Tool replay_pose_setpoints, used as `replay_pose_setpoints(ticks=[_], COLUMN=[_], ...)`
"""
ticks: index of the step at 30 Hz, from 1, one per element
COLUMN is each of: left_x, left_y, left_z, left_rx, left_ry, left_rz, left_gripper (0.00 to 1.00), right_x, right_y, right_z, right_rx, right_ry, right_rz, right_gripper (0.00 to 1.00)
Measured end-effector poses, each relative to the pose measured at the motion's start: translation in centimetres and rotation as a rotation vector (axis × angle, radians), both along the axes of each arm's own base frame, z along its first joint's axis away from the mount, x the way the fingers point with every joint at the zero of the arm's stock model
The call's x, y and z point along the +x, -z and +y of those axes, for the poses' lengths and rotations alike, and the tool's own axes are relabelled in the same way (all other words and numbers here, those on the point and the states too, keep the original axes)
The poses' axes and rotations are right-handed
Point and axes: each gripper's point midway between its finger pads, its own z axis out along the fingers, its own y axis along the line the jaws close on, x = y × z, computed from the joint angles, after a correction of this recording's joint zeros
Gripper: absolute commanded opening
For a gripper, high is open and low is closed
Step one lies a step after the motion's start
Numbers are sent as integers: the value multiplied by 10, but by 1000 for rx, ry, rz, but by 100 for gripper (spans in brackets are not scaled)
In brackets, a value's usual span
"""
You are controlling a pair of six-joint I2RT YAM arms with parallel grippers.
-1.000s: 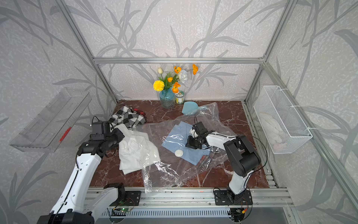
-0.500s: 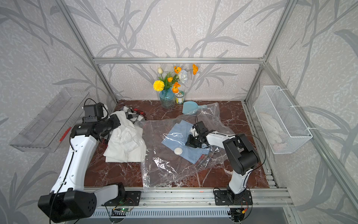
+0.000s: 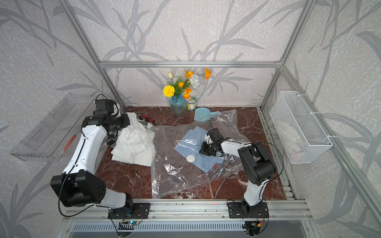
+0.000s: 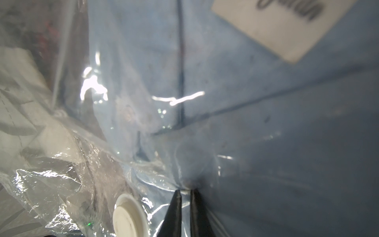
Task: Take the shirt out of the vacuum bag
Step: Place the shirt at the center of the board.
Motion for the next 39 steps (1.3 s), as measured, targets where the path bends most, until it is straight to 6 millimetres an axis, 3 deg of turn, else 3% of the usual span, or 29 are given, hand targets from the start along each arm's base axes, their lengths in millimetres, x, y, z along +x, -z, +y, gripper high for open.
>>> replay_pose_setpoints(ticks=[13,22,35,39], left_x=[57,73,88,90], left_y=[-13,17,20,30], left_z=[26,53,79,85], left_rx=[118,215,315,342], left_ry=[9,-27,-86,-96], left_rz=[43,167,227,261], left_gripper=[0,0,0,9], right_x=[8,10,11,10], right_y=[1,2,2,3], right_z=[-5,-5,-5,-5], right_rx=[6,11,17,15], right_ry=[16,15,14,3], right_rz=[-1,15,21,15], right_gripper=[12,12,12,13])
